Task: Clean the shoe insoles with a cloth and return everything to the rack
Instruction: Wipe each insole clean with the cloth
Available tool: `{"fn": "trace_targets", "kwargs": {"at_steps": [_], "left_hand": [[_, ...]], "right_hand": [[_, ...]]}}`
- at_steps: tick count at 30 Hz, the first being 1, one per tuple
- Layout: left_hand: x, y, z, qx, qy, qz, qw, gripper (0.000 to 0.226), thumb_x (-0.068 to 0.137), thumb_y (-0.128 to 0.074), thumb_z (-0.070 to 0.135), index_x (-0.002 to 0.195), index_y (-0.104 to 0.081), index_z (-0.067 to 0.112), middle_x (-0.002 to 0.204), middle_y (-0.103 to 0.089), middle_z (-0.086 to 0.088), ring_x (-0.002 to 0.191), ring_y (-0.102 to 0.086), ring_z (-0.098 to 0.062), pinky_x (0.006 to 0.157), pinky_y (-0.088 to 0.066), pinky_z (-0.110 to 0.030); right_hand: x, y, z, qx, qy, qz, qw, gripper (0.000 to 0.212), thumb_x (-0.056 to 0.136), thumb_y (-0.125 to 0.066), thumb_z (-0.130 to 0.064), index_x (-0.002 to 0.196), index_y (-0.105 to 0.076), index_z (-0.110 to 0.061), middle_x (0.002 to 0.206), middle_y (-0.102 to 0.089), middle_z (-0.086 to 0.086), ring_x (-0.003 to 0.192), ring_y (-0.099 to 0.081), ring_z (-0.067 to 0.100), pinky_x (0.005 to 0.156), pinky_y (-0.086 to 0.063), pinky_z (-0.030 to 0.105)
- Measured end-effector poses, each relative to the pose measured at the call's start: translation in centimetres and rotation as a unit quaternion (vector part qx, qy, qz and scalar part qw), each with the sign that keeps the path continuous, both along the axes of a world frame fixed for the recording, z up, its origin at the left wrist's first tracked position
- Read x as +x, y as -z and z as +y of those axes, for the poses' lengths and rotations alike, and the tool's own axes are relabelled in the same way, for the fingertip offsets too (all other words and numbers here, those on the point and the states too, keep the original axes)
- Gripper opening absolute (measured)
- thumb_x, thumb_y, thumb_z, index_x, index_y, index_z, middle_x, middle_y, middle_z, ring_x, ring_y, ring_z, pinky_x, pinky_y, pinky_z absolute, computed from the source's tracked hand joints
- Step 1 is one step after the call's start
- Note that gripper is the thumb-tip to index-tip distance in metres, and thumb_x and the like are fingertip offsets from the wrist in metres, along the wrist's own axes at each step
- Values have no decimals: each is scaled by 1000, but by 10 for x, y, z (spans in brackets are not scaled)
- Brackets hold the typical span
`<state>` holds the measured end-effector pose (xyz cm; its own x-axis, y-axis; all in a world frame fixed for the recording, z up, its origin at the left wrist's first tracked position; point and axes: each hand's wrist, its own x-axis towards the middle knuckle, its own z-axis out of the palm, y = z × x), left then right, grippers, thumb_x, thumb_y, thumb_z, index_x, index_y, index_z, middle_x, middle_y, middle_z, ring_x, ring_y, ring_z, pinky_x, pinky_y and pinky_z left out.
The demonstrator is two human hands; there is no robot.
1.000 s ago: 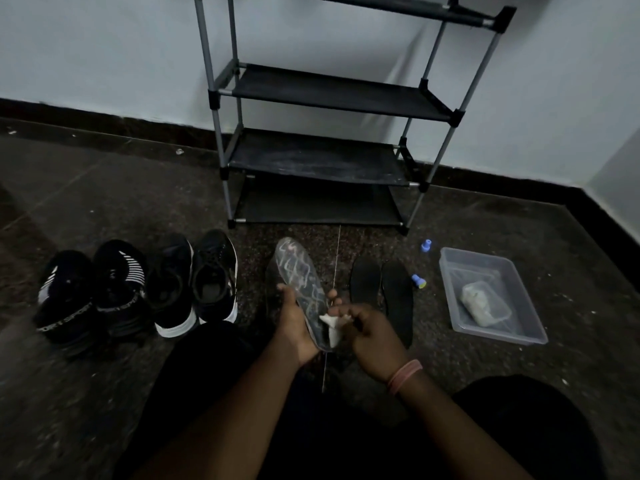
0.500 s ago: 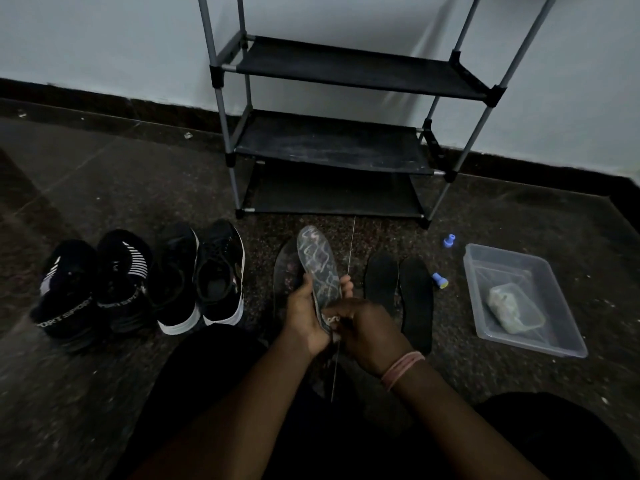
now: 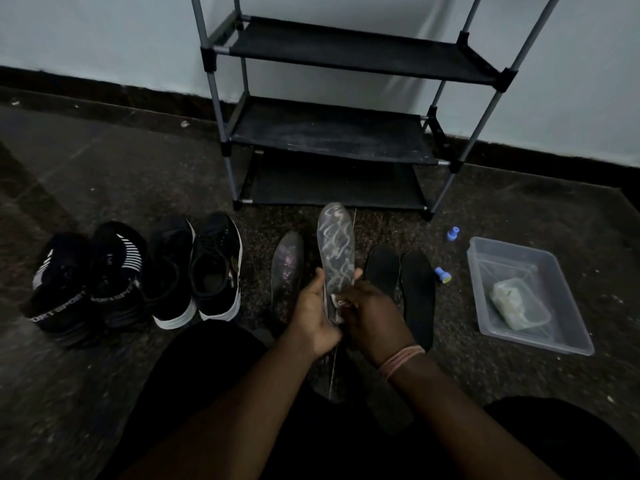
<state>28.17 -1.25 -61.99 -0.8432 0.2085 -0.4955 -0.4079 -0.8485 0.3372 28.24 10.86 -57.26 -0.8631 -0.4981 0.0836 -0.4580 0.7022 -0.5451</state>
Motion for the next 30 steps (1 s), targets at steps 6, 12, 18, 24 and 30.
{"fn": "trace_targets", "kwargs": {"at_steps": [6,12,18,24,30], "left_hand": [[-2,-8,-2,4,-35,14,999,69,100,-41,58,141,-55,4,136,-64,-15,131,-55,-28,112,-40,-43],[-7,-1,6,6,-26,36,999,68,103,-35,56,143,-52,4,148,-54,-11,138,-50,-26,119,-32,-42],[-8,-8,6,4,-17,46,999,71,103,-30,60,133,-64,6,132,-66,-15,121,-63,-26,112,-40,-41],[-13,-7,3,-8,-77,31,997,67,104,-31,55,130,-61,1,124,-70,-13,106,-70,-23,103,-50,-36],[-15,-8,3,-19,-90,22,996,68,104,-32,56,118,-71,2,122,-71,-13,109,-67,-24,102,-48,-37]], "right_hand": [[10,-11,-3,-4,-50,12,999,21,85,-56,-15,95,-74,-16,107,-71,10,103,-65,24,90,-51,31],[11,-6,-6,15,28,29,999,42,87,-46,-24,120,-67,-6,124,-62,20,115,-59,33,97,-46,32],[-11,6,8,61,47,87,993,32,89,-52,-22,117,-68,-17,121,-62,10,105,-60,30,91,-47,34],[11,-4,-5,-15,-28,21,999,24,86,-52,-22,100,-71,-18,101,-68,9,93,-64,27,79,-52,34],[2,1,0,8,31,57,998,23,89,-56,-22,105,-73,-19,105,-67,11,94,-64,25,85,-48,28]]}}
